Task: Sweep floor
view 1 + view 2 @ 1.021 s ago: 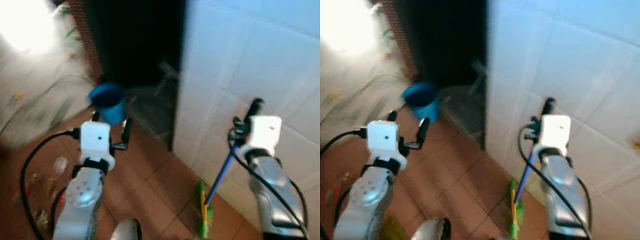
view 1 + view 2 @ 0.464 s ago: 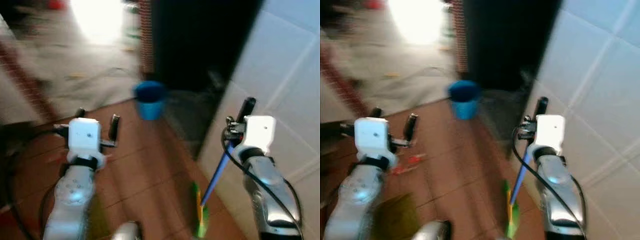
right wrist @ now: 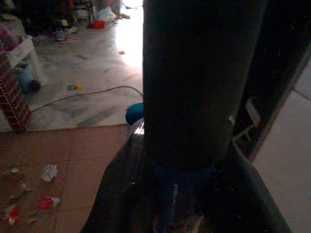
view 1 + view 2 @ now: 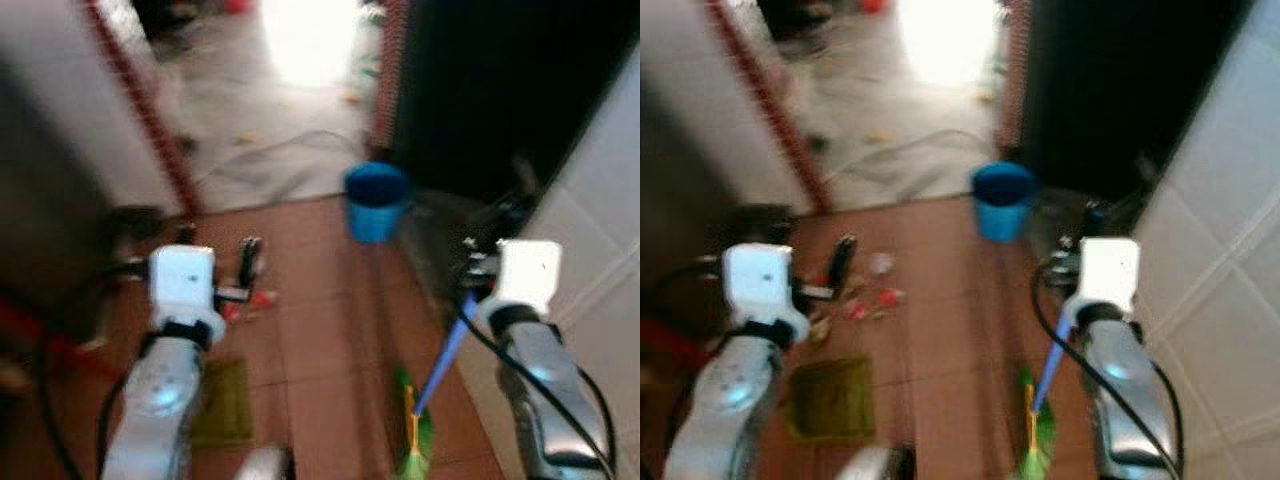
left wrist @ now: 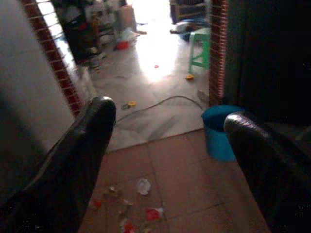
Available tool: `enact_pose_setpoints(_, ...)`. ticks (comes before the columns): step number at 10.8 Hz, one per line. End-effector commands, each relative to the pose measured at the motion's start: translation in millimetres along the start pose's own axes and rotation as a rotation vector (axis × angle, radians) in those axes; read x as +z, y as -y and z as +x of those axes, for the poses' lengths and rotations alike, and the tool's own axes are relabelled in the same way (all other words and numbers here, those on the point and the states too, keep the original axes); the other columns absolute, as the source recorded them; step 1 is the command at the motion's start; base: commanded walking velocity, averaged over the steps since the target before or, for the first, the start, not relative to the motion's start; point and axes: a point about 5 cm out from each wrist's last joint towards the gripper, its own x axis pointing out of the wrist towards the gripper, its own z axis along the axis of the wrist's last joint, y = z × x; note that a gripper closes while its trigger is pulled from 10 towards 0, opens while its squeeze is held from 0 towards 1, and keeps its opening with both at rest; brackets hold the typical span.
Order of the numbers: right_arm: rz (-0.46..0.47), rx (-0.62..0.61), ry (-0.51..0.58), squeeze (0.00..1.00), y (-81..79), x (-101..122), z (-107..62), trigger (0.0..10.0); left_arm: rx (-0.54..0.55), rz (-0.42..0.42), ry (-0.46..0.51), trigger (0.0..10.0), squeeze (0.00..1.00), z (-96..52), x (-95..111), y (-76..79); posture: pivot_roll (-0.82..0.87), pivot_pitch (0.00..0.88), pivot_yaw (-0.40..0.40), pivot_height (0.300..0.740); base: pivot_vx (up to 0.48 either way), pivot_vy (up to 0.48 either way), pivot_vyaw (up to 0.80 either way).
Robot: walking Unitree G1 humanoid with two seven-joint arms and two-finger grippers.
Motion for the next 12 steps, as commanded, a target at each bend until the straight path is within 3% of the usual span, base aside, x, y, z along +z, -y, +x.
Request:
enact_pose_setpoints(1, 0.009, 0.007, 0.042, 0.0, -1.9, 6.8, 0.1, 10.0, 0.043, 0.005, -0.016, 10.0, 0.0, -1.9, -4.0, -7.3, 0.02, 0.044, 0.01, 0.74, 0.0, 0.0, 0.79)
enact_pose_setpoints(8, 0.021, 0.022, 0.023, 0.0, -4.6, 2.1, 1.5, 10.0, 0.022, 0.03, -0.008, 10.0, 0.0, -3.1, -2.1, -2.5, 0.06, 0.052, -0.001, 0.74, 0.0, 0.0, 0.0)
enact_pose_setpoints(11, 0.002, 0.02, 0.083, 0.0, -7.2, 18.5, 17.8, 10.0, 0.001, 0.057, 0.055, 10.0, 0.0, 12.5, 14.0, -2.7, 0.04, 0.056, -0.003, 0.74, 0.0, 0.0, 0.0)
enact_pose_setpoints(12, 0.005, 0.014, 0.075, 0.0, -6.3, 14.0, 18.5, 10.0, 0.024, 0.058, 0.049, 10.0, 0.0, 14.3, 13.6, -6.3, 0.04, 0.059, 0.003, 0.74, 0.0, 0.0, 0.0)
